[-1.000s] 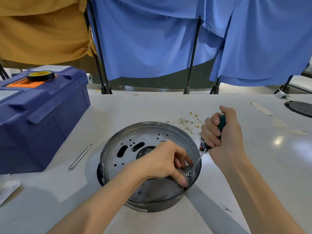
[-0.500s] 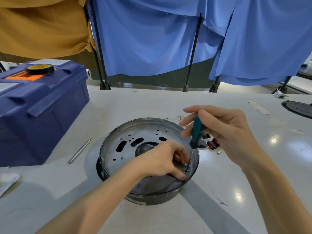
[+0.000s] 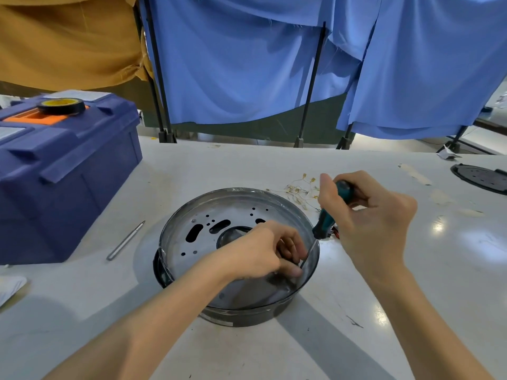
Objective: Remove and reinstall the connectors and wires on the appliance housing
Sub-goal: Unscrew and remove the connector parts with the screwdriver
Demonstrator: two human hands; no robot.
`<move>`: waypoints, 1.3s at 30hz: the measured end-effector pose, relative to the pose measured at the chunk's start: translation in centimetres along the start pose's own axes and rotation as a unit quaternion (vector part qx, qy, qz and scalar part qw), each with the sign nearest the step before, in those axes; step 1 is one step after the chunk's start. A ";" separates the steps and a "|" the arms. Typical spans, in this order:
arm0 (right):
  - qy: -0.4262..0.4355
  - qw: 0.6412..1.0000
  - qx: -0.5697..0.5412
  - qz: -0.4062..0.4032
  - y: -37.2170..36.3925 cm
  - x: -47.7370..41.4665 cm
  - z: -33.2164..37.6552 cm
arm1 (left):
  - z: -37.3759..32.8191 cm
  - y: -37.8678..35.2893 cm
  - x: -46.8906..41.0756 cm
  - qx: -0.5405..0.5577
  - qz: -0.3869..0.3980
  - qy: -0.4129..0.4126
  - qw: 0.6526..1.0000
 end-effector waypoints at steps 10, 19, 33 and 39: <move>0.079 0.994 0.074 0.004 -2.8 1.9 4.5 | -1.8 0.0 0.4 -0.082 -0.087 -0.075 0.990; -0.046 0.893 -0.071 0.442 -1.9 -2.9 2.2 | -2.3 -0.5 0.0 -0.090 -0.043 0.015 0.995; 0.076 0.969 0.134 0.194 -1.7 -1.5 3.1 | -1.8 -0.6 0.1 -0.079 -0.083 -0.010 0.993; -0.022 0.934 0.333 0.128 -0.8 -1.4 1.0 | -2.4 -0.9 0.1 -0.080 -0.076 -0.009 0.994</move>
Point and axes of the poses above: each hand's wrist, its own x-axis away from the middle knuckle, its own y-axis out of the back of the hand, z = x × y, the point moved 5 cm from there along -x, towards the middle knuckle, and after that the axes turned 10 degrees about -z, right-handed, at the moved point
